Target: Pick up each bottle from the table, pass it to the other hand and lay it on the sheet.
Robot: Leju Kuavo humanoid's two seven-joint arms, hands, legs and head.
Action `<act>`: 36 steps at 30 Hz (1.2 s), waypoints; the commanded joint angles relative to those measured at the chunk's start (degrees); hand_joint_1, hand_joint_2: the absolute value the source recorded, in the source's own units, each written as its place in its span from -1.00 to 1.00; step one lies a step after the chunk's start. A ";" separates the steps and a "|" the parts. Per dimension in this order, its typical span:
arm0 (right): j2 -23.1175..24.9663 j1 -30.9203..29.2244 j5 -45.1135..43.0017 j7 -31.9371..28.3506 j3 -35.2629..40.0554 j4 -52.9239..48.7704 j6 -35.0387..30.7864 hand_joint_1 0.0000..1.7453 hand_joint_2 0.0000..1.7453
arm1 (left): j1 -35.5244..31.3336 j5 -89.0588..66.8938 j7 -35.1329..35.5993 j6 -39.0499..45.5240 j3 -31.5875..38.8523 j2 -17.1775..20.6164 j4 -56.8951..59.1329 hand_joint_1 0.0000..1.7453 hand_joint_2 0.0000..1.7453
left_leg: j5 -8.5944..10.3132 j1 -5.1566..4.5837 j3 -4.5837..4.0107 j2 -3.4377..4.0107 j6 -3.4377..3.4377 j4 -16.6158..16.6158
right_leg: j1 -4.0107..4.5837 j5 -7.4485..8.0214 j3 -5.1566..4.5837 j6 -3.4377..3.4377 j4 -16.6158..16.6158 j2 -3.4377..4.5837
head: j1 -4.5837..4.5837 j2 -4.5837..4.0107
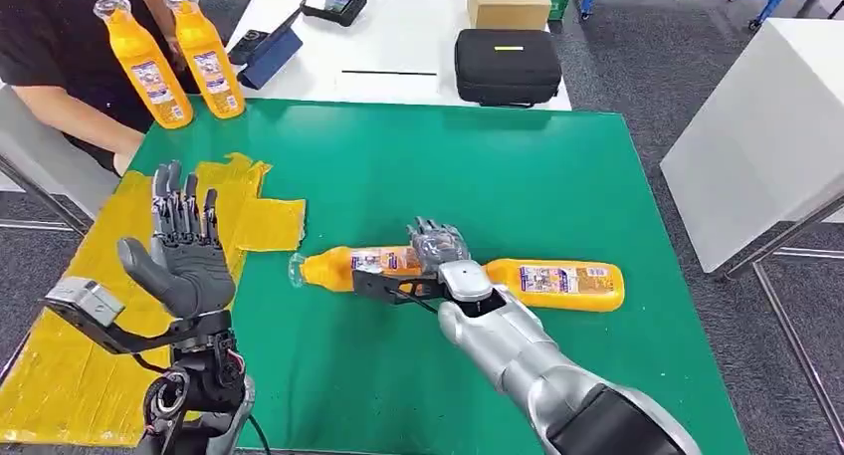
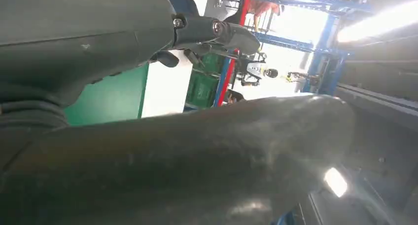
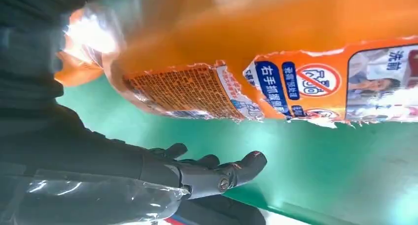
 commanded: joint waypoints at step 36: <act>-0.24 4.97 1.73 -0.75 0.12 5.43 7.37 1.00 1.00 | -2.02 2.94 -1.17 0.26 -1.04 -0.80 5.04 -1.00 -1.00 | -0.05 0.00 0.77 -0.19 -0.06 -0.12 | -0.01 -0.10 0.73 -0.07 -0.12 -0.12 | 0.00 0.00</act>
